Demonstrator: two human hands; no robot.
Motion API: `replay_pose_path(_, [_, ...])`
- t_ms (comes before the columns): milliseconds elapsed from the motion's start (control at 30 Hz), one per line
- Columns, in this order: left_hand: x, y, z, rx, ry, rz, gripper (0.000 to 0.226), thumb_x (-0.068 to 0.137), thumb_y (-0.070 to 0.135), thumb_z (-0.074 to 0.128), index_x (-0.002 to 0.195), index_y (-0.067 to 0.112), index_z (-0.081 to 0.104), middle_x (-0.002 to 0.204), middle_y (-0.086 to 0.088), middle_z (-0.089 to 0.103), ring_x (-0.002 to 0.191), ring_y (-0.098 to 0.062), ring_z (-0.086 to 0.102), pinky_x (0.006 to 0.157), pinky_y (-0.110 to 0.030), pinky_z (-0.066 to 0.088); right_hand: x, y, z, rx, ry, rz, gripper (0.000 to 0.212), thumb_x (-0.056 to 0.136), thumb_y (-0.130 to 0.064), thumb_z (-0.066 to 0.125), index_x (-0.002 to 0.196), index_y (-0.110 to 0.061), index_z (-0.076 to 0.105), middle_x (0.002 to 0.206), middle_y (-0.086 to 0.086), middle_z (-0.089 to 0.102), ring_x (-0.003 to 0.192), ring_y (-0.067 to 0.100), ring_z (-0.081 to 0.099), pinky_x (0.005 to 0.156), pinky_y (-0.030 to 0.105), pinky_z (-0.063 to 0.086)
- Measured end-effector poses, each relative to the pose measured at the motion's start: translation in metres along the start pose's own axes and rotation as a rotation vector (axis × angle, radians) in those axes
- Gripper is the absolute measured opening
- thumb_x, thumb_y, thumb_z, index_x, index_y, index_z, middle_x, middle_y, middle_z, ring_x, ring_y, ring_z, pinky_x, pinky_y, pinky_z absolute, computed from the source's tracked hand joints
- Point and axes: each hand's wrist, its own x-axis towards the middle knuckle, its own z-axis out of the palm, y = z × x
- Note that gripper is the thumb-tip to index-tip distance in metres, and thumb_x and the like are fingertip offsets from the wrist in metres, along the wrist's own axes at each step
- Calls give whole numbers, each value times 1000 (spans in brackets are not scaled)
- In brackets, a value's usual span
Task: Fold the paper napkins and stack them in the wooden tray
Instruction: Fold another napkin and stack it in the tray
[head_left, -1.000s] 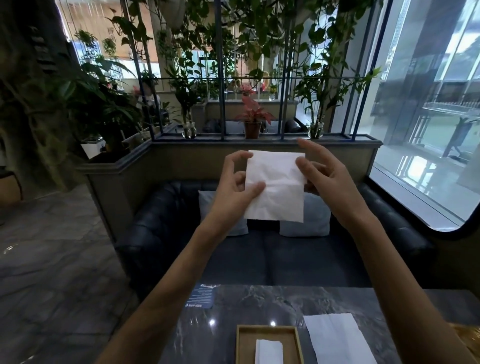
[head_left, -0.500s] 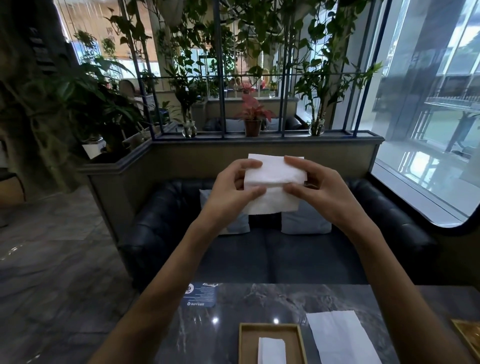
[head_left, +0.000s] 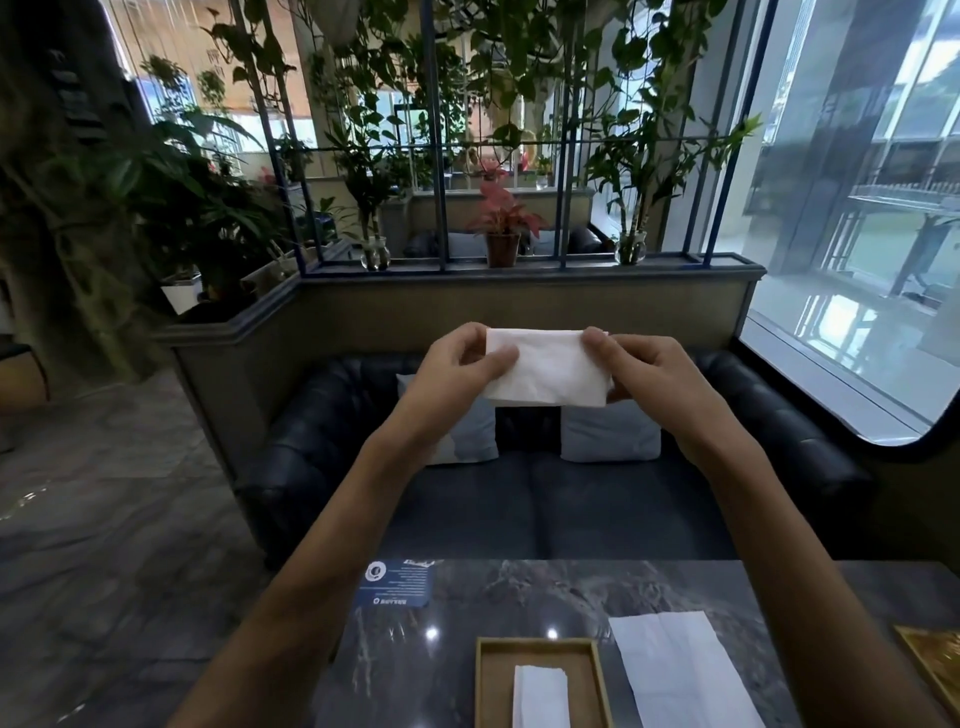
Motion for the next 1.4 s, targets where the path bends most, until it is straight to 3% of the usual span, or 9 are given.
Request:
replay_pose_path(133, [-3,-4,8,-272,-40,-117,28,98,11,59,122,-2,52,106,-12,68,94,-24,68,79,-45,62,-1,1,-1,25,8,23,31,98,-46,53,90,-25,75,75,-12,70,58,-8,58,59,8,46])
replay_pose_path(467, [-3,-23,19,-56,100,30,37,83,2,76,114,5,57,102,-7,69,85,-7,67,67,-16,54,-2,22,6,123,-47,5,18,92,-22,70,108,-16,72,93,-5,76,82,2,68,70,17,51])
replay_pose_path(600, [-2,-39,27,160,356,223,21,85,1,72,102,7,61,91,0,64,82,-9,62,71,-20,52,-2,30,20,-29,279,43,22,98,-36,59,102,-18,71,87,-9,69,79,5,63,68,15,44])
replay_pose_path(733, [-8,-75,39,648,492,616,12,88,-1,63,98,4,68,97,-8,63,90,-19,56,81,-25,44,-8,33,40,253,22,336,53,93,-60,50,92,-14,74,69,-5,65,54,5,47,48,19,33])
replay_pose_path(867, [-15,-109,46,857,405,836,21,99,13,54,109,6,71,118,-7,58,109,-26,54,93,-40,43,-8,48,53,436,-44,306,30,96,-32,63,105,-6,72,86,7,71,74,17,64,58,22,50])
replay_pose_path(1000, [-18,-128,47,589,445,381,63,86,-10,53,142,18,48,150,-12,34,142,-23,30,117,-37,28,-6,74,51,364,80,233,19,96,-21,64,107,-9,73,96,6,77,83,16,72,67,25,58])
replay_pose_path(1133, [-3,-138,30,-188,246,-200,31,100,22,55,130,15,56,128,-8,64,120,-25,62,103,-40,51,-3,108,47,257,79,265,18,94,-26,67,106,-16,75,99,2,78,90,16,73,78,30,59])
replay_pose_path(1233, [5,-150,31,-299,87,-344,38,96,34,58,124,7,61,114,-12,73,103,-26,72,89,-35,59,-4,132,56,221,78,294,14,93,-22,69,105,-17,73,93,-3,77,78,0,71,65,15,54])
replay_pose_path(1400, [8,-208,43,-199,36,-438,25,91,7,68,116,7,64,108,-16,74,98,-28,73,86,-39,61,-13,191,80,170,84,418,5,93,-24,67,96,-21,70,86,-7,73,70,-3,69,64,18,57])
